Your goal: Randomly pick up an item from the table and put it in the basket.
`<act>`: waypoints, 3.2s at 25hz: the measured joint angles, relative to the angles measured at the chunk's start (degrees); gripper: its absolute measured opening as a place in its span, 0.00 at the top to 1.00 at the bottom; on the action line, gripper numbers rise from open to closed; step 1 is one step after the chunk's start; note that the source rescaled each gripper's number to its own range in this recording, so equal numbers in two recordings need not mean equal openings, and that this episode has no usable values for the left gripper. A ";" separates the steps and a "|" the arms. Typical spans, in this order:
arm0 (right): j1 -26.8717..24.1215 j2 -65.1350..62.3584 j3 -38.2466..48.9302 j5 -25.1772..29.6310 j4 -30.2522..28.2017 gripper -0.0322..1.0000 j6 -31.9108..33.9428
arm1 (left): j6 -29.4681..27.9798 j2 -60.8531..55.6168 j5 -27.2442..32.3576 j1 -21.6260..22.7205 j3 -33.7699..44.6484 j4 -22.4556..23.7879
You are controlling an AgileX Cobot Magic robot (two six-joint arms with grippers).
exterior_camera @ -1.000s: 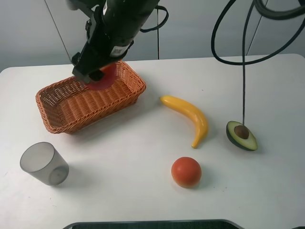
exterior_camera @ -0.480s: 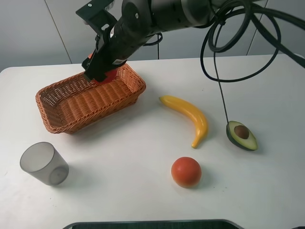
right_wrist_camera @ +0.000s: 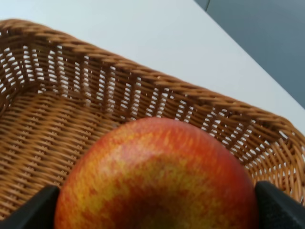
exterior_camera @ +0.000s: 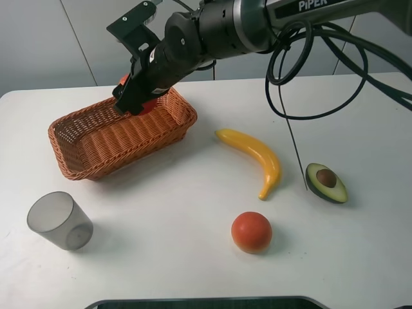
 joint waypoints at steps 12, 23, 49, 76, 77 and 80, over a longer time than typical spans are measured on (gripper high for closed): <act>-0.25 -0.88 -0.09 -1.65 0.00 0.01 0.05 | 0.00 0.00 0.00 0.00 0.00 0.00; -4.09 -8.04 0.60 21.40 2.52 0.00 5.62 | 0.00 0.00 0.00 0.00 0.00 0.00; -43.21 -58.18 44.87 35.69 -2.59 0.00 17.86 | 0.00 0.00 0.00 0.00 0.00 0.00; -43.93 -119.27 59.95 47.82 -5.94 0.00 18.21 | 0.00 0.00 0.00 0.00 0.00 0.00; -43.93 -120.49 60.36 48.36 -5.94 0.00 18.01 | 0.00 0.00 0.00 0.00 0.00 0.00; -43.93 -123.41 60.61 48.76 -5.94 0.00 17.59 | 0.00 0.00 0.00 0.00 0.00 0.00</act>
